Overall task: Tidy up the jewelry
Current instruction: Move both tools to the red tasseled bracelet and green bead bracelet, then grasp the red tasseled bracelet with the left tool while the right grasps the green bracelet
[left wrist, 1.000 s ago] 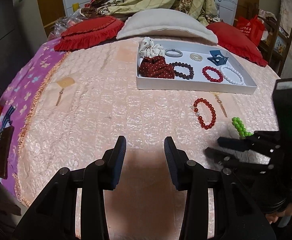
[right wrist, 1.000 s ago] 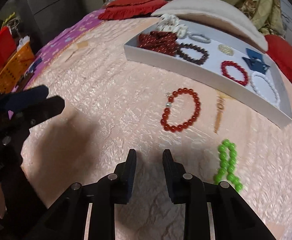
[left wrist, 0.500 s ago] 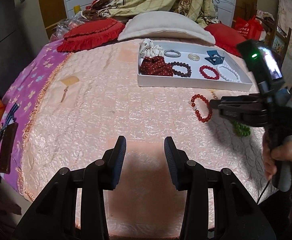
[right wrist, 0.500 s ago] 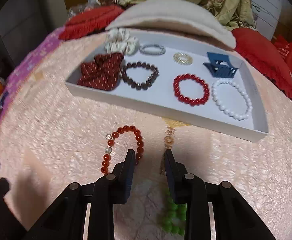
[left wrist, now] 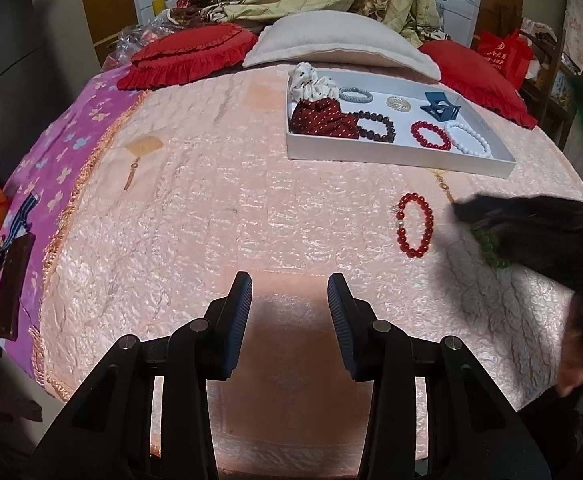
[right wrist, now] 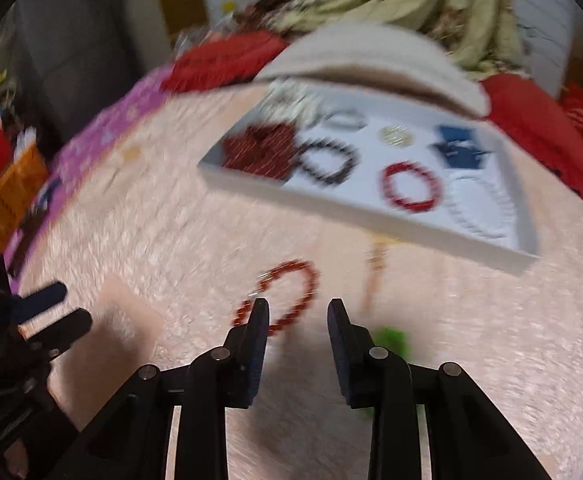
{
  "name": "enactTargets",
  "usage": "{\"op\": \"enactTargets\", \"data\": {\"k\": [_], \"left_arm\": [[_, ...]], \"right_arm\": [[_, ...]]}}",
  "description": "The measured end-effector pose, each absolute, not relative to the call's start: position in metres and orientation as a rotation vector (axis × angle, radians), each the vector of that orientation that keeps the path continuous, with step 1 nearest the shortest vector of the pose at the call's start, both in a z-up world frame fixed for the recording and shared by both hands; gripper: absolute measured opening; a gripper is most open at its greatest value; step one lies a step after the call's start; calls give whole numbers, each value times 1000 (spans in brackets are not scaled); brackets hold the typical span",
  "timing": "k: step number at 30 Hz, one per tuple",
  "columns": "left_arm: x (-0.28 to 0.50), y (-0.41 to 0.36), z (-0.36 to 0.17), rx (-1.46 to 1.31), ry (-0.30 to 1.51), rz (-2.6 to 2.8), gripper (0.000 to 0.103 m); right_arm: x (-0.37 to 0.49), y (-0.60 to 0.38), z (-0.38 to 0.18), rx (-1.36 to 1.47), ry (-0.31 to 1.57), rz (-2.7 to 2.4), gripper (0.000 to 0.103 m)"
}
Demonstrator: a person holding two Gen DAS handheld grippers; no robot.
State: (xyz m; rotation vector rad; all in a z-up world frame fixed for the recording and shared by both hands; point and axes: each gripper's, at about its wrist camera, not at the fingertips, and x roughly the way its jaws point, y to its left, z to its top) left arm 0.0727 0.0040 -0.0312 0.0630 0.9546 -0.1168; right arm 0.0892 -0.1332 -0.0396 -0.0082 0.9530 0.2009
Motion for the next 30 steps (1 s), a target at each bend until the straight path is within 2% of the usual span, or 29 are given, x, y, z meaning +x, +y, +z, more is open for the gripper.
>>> {"op": "enactTargets", "data": {"k": [1,2,9,22,25,30], "left_arm": [[74,5,-33,54,960,-118,39],[76,6,-34,44,966,-120,39],[89,-4,-48,-25,1025,-187,39],[144,-58,-54,9,1019,-320,39],[161,-70,-67,43,1055,-352,38],[170,-80,-80,105,1058,-360,37]], "right_arm": [[84,-144,-34,10,932,178,42],[78,-157,-30,33,916,152,44],[53,-213,-51,149,955,61,44],[48,-215,-72,129,936,118,43],[52,-208,-79,57,954,89,37],[59,-211,-83,40,955,98,36]]}}
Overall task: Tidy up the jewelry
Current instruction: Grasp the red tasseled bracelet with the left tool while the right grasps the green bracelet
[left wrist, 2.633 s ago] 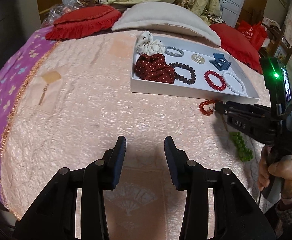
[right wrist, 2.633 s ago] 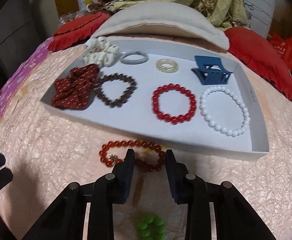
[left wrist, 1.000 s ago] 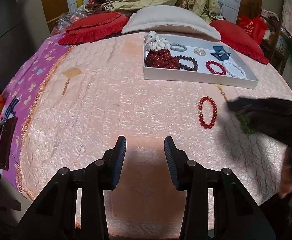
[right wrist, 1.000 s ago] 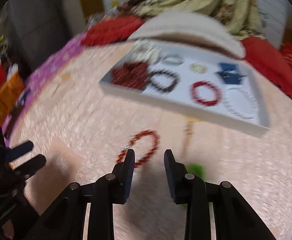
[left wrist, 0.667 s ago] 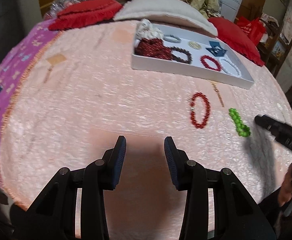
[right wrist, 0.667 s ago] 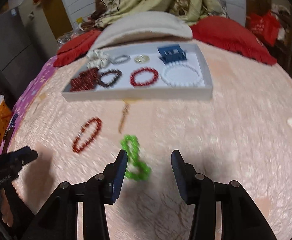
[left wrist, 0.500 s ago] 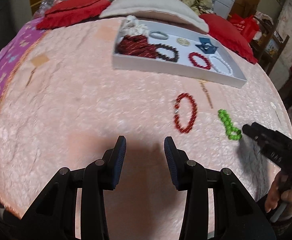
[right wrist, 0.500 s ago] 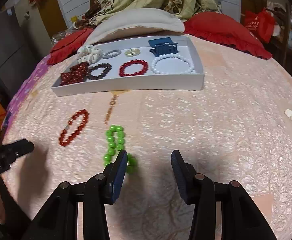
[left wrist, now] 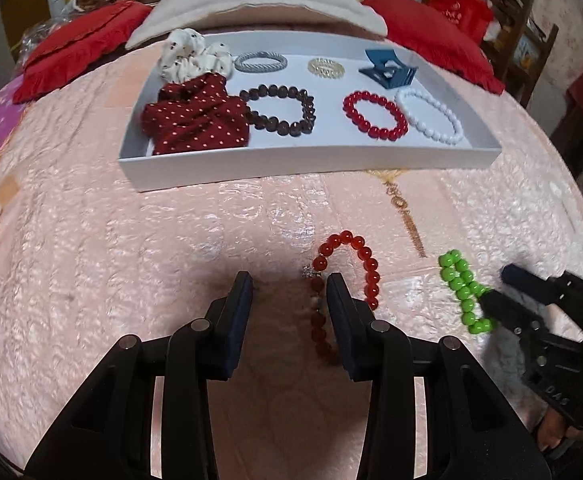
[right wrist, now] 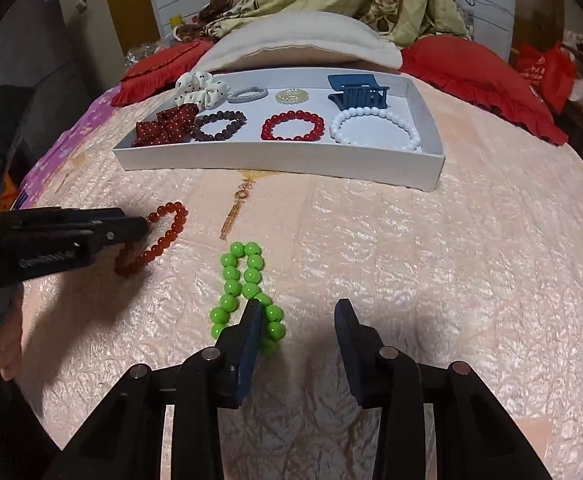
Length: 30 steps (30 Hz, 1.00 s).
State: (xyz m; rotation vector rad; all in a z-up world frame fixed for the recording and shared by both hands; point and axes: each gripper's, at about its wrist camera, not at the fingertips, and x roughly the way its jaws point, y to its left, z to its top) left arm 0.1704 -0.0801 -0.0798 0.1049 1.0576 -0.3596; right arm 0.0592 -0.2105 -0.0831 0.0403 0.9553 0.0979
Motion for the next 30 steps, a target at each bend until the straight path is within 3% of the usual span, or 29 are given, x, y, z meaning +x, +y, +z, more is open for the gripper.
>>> {"op": "enactTargets", "data": {"k": [11,13,15,16,17,30], "left_arm": [[169,-86,-86,159,961,-343,39],[169,-88,-86,156,956,-336,39],[166,-90,-86,156,960,-335,33],[163,-92,-85,155,965,-350,16],[161,-94,-84,158,974,-359,7],[120,-70,-35,62,939,-359,6]], "right_arm": [[79,-194,-86,-62,940,89,36],[80,-193,-86,-55,944,85,32],[78,-190,-85,-47,943,92,22],[77,-188,-85,-48,942,94,15],[76,-185,-85,-46,941,100,9],[60,-210,-51,187,885,142,9]]}}
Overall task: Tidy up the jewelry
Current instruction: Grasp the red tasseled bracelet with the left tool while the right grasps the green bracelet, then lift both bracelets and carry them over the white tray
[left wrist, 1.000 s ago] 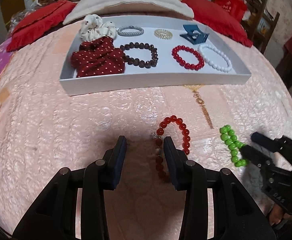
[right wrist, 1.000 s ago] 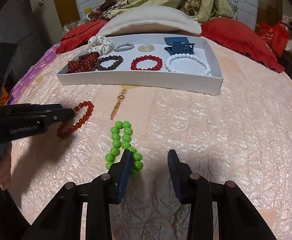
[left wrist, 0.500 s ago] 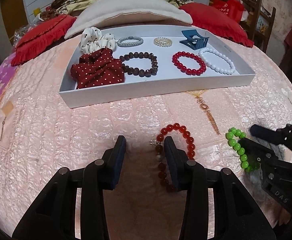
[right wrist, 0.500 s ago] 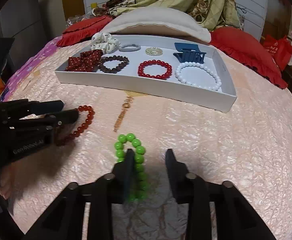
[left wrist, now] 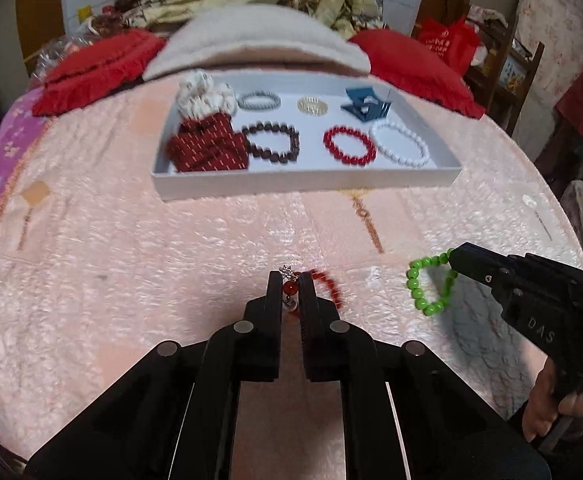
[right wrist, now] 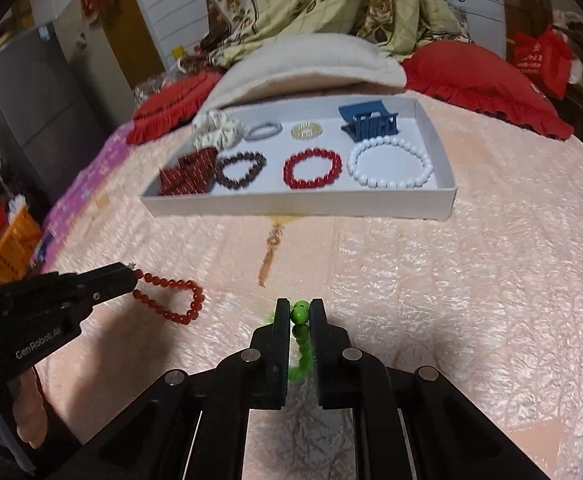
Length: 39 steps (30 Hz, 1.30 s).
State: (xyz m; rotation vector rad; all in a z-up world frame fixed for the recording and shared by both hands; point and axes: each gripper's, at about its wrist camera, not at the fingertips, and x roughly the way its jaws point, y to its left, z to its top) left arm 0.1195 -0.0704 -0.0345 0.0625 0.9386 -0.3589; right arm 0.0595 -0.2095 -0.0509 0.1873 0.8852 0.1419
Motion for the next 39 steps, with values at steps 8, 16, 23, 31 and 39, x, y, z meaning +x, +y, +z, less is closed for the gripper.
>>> {"op": "enactTargets", "data": {"k": [8,16,23,31,39], "left_arm": [[92,-69,-4,96,858,-341,6],[67,-63,20,105,804,-328,6],[52,-55,31,108,780,-279,6],[38,-44,39,116,762,-212,6],[30,-36,42,122,756,-167,6]], "right_arm": [[38,-205,-24,200,823,137,9],[16,-205,2,208,767,132,9],[-1,-201,15,192,741,121,9],[-18,-196,27,180,718,119,9],[-24,-191,34,170,704,119,9]]}}
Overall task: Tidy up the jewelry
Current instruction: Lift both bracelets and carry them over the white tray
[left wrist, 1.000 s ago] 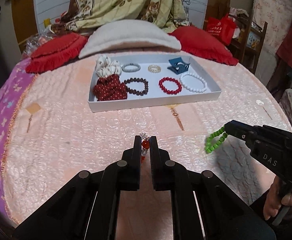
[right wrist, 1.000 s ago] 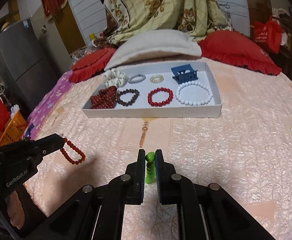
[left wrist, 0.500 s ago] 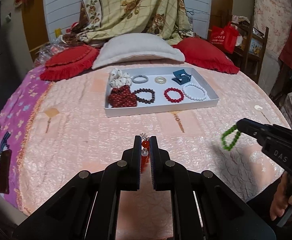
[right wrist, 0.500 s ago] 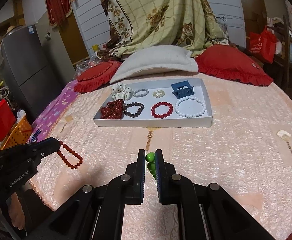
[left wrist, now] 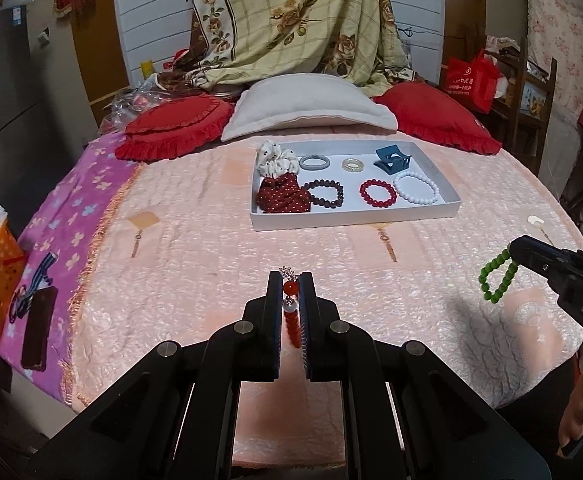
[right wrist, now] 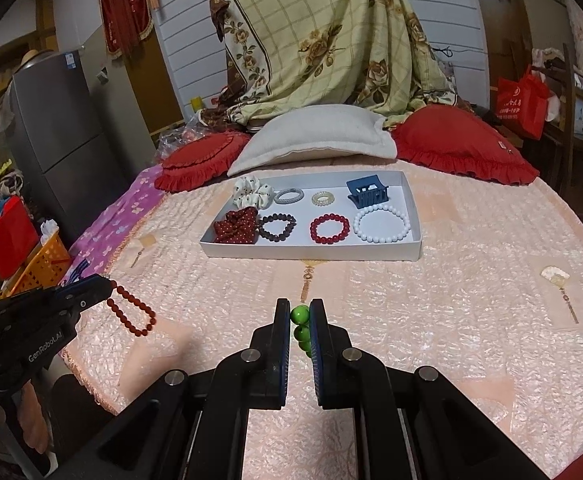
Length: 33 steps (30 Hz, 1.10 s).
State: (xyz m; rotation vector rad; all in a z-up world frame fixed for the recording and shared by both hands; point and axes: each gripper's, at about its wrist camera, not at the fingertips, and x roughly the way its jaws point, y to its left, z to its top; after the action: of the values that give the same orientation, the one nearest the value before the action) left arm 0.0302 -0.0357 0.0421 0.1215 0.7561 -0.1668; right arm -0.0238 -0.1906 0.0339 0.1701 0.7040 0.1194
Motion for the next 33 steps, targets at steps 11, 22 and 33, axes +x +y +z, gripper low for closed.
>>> {"op": "enactTargets", "data": {"k": [11,22,33], "left_arm": [[31,-32,44,135,759,-138,6],[44,-35,35,157,793,-118,6],[68,-43,14,177,856,-121,6]], "right_arm": [[-22,-191,35,167,707,121,9],[-7,-194,31,179,729,122,9],[19,-199,25,179,753,132,9]]}}
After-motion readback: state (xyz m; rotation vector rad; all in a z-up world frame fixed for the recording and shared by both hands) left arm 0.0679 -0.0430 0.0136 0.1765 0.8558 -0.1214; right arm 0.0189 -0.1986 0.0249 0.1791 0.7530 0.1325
